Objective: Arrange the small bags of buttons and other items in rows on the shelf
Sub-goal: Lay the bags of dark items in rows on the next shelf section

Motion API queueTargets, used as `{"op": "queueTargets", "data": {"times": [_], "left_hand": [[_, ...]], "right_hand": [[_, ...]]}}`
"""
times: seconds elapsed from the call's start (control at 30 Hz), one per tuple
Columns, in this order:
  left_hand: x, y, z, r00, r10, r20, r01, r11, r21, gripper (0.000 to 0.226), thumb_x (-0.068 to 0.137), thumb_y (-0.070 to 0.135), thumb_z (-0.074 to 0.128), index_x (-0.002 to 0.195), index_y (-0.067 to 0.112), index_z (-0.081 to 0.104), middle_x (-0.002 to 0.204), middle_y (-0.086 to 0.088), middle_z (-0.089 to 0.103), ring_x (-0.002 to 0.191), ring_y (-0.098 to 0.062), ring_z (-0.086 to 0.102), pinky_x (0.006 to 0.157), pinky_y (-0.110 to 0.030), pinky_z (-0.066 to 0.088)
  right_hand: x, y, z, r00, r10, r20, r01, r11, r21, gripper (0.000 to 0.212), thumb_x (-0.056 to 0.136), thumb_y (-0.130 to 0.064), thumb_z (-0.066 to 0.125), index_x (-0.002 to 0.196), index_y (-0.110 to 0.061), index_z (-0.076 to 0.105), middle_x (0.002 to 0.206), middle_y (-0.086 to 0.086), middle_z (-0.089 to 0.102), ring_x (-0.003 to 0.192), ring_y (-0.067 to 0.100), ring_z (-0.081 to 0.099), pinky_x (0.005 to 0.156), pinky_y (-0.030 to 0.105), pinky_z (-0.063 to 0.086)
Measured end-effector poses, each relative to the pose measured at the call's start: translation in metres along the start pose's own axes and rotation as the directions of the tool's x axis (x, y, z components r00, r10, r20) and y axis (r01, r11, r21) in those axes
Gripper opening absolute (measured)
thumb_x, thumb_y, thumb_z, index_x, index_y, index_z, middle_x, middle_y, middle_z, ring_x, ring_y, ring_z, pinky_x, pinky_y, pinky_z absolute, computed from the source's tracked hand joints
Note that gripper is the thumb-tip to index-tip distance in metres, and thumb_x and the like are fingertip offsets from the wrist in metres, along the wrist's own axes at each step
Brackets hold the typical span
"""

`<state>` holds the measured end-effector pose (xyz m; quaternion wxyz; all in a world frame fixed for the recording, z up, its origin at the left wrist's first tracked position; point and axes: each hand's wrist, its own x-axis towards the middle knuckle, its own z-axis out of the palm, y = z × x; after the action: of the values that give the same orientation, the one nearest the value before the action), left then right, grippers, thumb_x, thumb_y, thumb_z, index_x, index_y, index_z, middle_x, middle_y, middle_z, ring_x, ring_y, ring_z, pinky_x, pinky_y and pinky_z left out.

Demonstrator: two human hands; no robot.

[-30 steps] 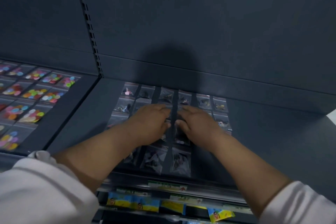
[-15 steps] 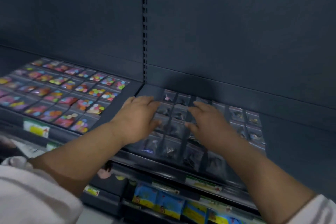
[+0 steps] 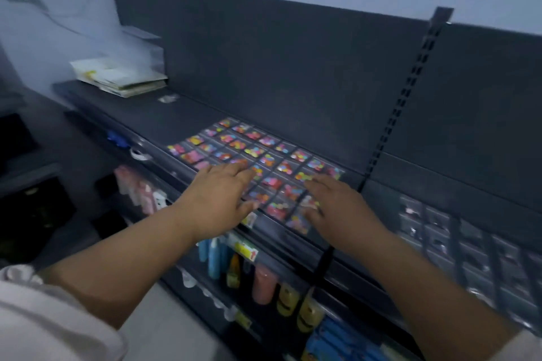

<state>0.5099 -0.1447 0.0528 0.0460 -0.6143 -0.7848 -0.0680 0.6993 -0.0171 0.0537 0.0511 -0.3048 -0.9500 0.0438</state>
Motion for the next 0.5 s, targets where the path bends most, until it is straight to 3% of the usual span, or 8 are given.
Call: {"op": "queueTargets", "data": {"times": [0.13, 0.5], "left_hand": [[-0.025, -0.079, -0.016, 0.997, -0.052, -0.057, 0.053, 0.998, 0.021, 0.068, 0.089, 0.053, 0.048, 0.146, 0.022, 0.028, 0.149, -0.003, 0.035, 0.136, -0.023, 0.033, 0.111, -0.037, 0.026], [-0.060, -0.221, -0.042, 0.979, -0.183, -0.088, 0.179, 0.982, -0.056, 0.062, 0.090, 0.050, 0.049, 0.143, 0.021, 0.035, 0.146, 0.000, 0.040, 0.133, -0.019, 0.038, 0.110, -0.038, 0.031]], "right_hand": [[0.045, -0.070, 0.007, 0.998, -0.055, -0.026, 0.055, 0.998, -0.006, 0.049, 0.094, -0.045, 0.045, 0.136, -0.020, 0.042, 0.139, 0.002, 0.045, 0.124, 0.022, 0.041, 0.104, 0.036, 0.035], [0.136, -0.202, 0.006, 0.992, -0.123, 0.001, 0.123, 0.992, 0.019, 0.049, 0.094, -0.043, 0.045, 0.136, -0.018, 0.041, 0.138, 0.003, 0.046, 0.125, 0.023, 0.042, 0.102, 0.036, 0.038]]}}
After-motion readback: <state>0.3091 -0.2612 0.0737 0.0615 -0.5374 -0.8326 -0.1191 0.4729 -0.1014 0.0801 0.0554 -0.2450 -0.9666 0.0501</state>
